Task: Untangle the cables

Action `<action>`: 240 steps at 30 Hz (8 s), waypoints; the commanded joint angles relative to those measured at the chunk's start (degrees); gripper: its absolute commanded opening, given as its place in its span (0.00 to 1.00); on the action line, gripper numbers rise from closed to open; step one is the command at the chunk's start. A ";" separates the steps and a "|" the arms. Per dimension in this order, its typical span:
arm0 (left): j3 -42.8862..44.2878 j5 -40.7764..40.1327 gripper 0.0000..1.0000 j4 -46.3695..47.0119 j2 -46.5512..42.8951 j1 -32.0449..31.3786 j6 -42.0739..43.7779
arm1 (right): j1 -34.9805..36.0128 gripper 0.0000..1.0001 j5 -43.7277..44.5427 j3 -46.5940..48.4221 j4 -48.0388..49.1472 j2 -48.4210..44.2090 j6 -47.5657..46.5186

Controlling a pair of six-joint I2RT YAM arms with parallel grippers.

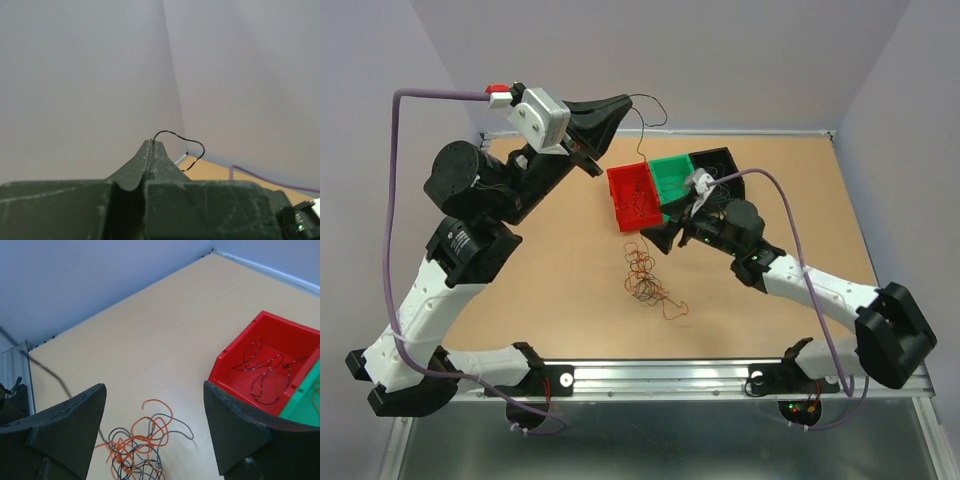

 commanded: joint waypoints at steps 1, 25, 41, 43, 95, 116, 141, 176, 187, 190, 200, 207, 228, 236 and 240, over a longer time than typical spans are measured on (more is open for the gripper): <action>7.10 -1.04 0.00 1.48 1.42 -0.04 0.23 | 3.41 0.82 -2.84 5.72 5.12 7.61 -2.11; 7.84 -24.26 0.00 9.48 -1.64 -0.04 8.23 | 8.79 0.90 5.79 -21.78 20.15 -3.00 5.45; 6.67 -18.19 0.00 7.64 3.00 -0.04 2.78 | 10.46 1.00 -0.22 13.71 8.64 9.62 -3.15; 7.73 -18.45 0.00 7.37 3.45 -0.04 2.34 | 10.72 1.00 1.63 17.66 8.55 12.44 -4.04; -3.34 -29.70 0.00 21.26 15.22 0.05 12.80 | 11.69 0.86 50.84 -19.77 -19.13 -27.09 16.87; -4.04 -18.89 0.00 22.58 27.79 15.69 5.50 | 11.69 0.86 56.39 -15.28 -21.33 -24.98 14.94; -10.19 -10.45 0.00 18.80 34.03 16.39 3.74 | 11.60 0.77 54.55 -10.18 -20.45 -15.76 13.01; -18.46 -25.65 0.00 15.37 45.01 17.98 9.37 | 3.60 0.60 32.32 0.45 -8.77 5.77 10.46; -23.28 -23.72 0.00 19.06 40.72 18.06 5.68 | -1.93 0.52 21.95 16.09 -7.53 24.13 7.56; -24.16 -24.07 0.00 19.67 41.07 18.06 5.59 | -3.08 0.50 20.98 20.92 -7.53 30.27 6.95; -26.45 -20.91 0.00 20.73 38.79 19.12 4.19 | -5.54 0.43 16.32 33.85 -8.32 43.82 5.80; -25.76 -15.47 0.00 19.34 39.39 19.56 2.34 | -5.54 0.01 15.52 38.07 -9.03 47.43 5.97; -20.56 -13.44 0.00 14.93 49.16 19.56 -5.39 | -3.26 0.08 25.02 47.74 -20.11 56.24 11.51; -21.09 -14.23 0.01 15.81 47.84 20.00 -5.75 | -3.26 0.40 26.33 42.83 -15.36 48.51 13.53; -21.18 -13.70 0.01 15.81 47.49 20.44 -6.10 | -3.17 0.46 25.73 38.61 -12.46 44.63 13.89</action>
